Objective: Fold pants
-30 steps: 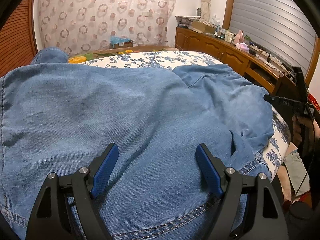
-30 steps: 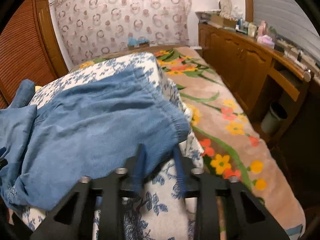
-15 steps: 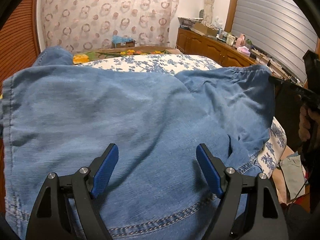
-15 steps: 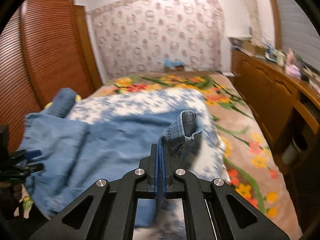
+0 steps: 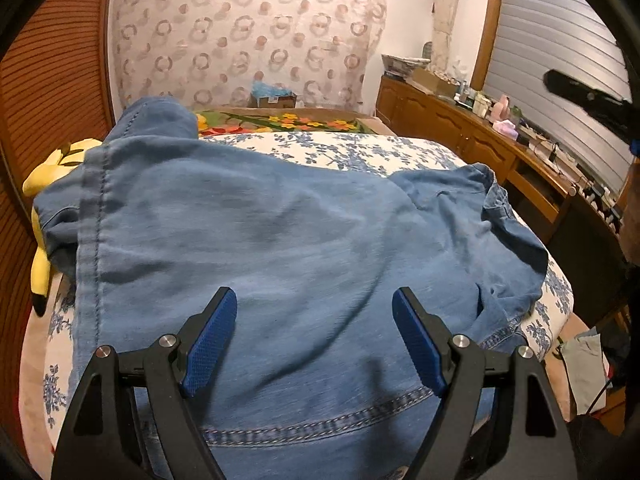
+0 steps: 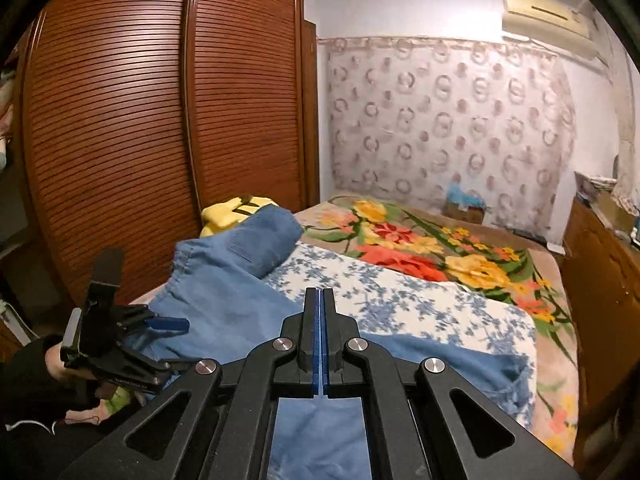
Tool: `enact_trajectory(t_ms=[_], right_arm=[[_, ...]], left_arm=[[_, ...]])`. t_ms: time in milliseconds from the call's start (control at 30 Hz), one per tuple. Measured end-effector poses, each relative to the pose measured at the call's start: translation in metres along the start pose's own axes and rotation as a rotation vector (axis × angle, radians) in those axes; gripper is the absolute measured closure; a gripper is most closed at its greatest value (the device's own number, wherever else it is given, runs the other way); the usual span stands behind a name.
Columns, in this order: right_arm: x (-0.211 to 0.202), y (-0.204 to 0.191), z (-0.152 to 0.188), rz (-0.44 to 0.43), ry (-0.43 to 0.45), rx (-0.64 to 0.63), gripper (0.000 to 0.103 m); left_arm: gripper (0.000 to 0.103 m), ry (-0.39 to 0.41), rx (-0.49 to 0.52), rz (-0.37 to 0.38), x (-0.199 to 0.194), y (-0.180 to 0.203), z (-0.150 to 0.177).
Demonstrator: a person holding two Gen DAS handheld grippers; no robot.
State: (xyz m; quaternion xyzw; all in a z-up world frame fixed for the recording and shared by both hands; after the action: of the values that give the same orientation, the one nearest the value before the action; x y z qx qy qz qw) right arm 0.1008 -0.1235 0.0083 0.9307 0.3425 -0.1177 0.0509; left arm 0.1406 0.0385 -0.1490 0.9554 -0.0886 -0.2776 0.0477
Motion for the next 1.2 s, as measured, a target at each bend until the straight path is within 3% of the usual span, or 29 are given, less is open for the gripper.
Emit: enact_trajectory(t_ms=[133, 300, 400, 467, 700, 800, 900, 933, 967, 1200], right_arm=[[0.005, 0.026, 0.025, 0.052, -0.049, 0.022, 0.103], [-0.014, 0.058, 0.054, 0.191, -0.11, 0.055, 0.099], [-0.027, 0.082, 0.078, 0.263, -0.159, 0.089, 0.083], [-0.031, 0.095, 0.094, 0.307, -0.191, 0.105, 0.06], [-0.007, 0.104, 0.145, 0.347, -0.375, 0.103, 0.054], [0.015, 0.117, 0.154, 0.394, -0.436, 0.069, 0.054], [0.019, 0.124, 0.153, 0.399, -0.43, 0.105, 0.054], [0.019, 0.127, 0.152, 0.408, -0.428, 0.112, 0.068], [0.015, 0.128, 0.148, 0.414, -0.412, 0.124, 0.095], [-0.006, 0.115, 0.106, 0.339, -0.262, 0.161, 0.099]], left_arm=[[0.022, 0.0, -0.001, -0.001, 0.0, -0.003, 0.002], [0.022, 0.001, -0.01, 0.008, 0.002, 0.0, 0.004], [0.022, -0.004, -0.001, 0.015, 0.002, 0.004, 0.006], [0.022, -0.006, 0.001, 0.019, 0.003, 0.006, 0.007], [0.022, -0.021, 0.011, 0.025, 0.006, 0.011, 0.011], [0.022, -0.026, 0.019, 0.025, 0.006, 0.012, 0.013], [0.022, -0.029, 0.016, 0.025, 0.005, 0.01, 0.014], [0.022, -0.029, 0.015, 0.025, 0.006, 0.01, 0.013], [0.022, -0.03, 0.014, 0.025, 0.005, 0.009, 0.013], [0.022, -0.015, 0.005, 0.023, 0.0, 0.006, 0.006]])
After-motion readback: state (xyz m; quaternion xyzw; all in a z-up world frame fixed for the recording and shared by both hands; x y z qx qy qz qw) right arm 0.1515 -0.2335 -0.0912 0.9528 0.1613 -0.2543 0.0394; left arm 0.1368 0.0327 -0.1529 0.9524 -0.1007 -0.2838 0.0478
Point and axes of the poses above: each gripper's, at about its wrist camera, not at the fingertips, and x roughly the way its jaws point, y to its right, z to its underside, the point moved 10 cm from there along x, roughly the way its jaws point, and after that the axes turned 10 degrees about y, right-handed, at the moved point
